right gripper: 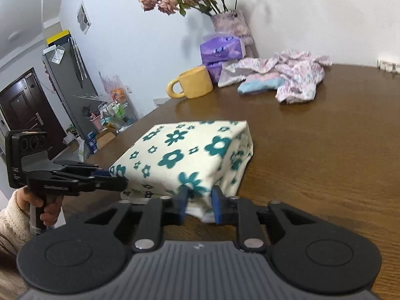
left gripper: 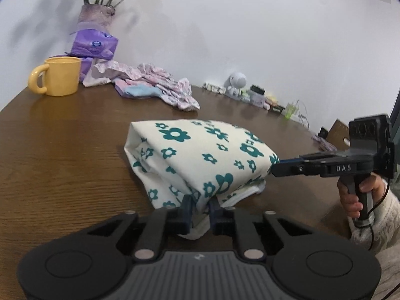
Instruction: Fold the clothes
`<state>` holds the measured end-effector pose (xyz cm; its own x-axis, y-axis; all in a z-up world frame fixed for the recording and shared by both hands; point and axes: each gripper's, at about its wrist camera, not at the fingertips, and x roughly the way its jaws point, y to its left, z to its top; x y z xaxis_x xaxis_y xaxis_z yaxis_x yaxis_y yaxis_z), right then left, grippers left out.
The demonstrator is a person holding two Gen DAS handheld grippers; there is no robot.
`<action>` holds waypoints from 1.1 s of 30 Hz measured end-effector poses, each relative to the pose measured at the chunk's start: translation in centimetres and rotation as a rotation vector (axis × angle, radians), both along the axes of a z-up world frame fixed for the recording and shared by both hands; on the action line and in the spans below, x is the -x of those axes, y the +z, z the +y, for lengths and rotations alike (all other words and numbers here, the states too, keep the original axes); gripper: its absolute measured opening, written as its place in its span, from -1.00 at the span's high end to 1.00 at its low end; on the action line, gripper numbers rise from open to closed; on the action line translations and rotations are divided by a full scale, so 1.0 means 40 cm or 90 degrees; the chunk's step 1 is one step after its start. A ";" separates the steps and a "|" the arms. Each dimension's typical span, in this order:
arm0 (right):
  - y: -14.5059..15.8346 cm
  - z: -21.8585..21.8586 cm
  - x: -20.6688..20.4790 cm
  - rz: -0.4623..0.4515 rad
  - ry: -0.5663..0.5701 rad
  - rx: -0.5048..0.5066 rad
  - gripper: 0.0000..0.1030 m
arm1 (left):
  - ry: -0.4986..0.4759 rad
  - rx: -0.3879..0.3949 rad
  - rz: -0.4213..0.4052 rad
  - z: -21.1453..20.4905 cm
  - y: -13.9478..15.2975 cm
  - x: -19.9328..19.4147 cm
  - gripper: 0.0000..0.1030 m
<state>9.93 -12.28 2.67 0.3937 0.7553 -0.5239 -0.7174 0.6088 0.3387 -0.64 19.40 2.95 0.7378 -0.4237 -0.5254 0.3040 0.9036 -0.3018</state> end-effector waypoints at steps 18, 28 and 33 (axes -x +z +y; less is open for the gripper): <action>-0.004 -0.125 -0.037 0.029 -0.207 -0.033 0.01 | -0.124 -0.067 -0.033 -0.265 0.004 -0.036 0.75; -0.022 -0.202 0.003 0.007 -0.256 -0.022 0.01 | -0.116 -0.082 -0.049 -0.402 -0.002 -0.094 0.68; -0.021 -0.164 0.063 -0.049 -0.184 0.016 0.02 | -0.082 -0.114 -0.078 -0.347 0.019 0.002 0.45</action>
